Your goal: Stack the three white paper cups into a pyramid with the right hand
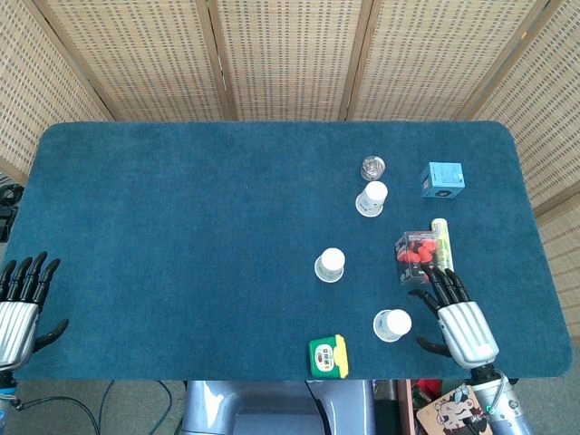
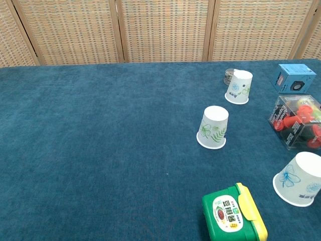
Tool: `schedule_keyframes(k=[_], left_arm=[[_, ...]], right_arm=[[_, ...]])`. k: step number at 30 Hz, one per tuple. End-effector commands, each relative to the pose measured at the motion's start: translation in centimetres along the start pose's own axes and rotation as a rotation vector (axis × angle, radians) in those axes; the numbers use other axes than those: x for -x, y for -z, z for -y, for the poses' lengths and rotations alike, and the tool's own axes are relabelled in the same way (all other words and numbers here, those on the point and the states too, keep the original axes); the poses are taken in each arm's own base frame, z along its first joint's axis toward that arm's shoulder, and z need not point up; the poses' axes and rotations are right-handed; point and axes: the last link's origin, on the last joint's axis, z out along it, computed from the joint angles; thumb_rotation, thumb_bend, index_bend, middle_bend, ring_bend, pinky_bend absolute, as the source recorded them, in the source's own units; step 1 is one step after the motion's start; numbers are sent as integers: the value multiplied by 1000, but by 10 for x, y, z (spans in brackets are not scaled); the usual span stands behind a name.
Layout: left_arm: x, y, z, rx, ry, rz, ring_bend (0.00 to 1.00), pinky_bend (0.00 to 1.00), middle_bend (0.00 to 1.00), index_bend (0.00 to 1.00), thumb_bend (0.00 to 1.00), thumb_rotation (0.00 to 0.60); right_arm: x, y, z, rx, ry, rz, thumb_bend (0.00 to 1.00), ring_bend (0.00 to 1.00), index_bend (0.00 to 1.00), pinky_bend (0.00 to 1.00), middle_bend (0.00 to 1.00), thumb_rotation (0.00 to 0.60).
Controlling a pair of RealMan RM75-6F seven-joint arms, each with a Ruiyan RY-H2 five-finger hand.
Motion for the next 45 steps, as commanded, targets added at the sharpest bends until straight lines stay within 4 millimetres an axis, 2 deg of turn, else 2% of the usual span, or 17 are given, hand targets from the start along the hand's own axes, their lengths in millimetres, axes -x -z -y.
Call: schedule_keyframes(k=[1,13,20,28,45], left_arm=[[0,0,-1,3,-2,1,0,0,0,0,207,600],[-1,1,-1,5,3,-7,0,0,0,0,206,600],[-2,1,-1,5,4,-8,0,0,0,0,206,600],[-1,1,-1,5,3,-7,0,0,0,0,207,600],[-1,1,-2,9,3,-6,0,0,0,0,207,600]], right_arm=[[3,-3,5,-8,-6,11,131,0,321,0,0,600],[22,-13,30,-37,-19,129,132,0,321,0,0,600],[22,-24,35,-36,1,168,131,0,321,0,0,600],[20,-29,27,2,12,182,132,0,321,0,0,600],[32,-38,14,53,23,239,131,0,346,0,0,600]])
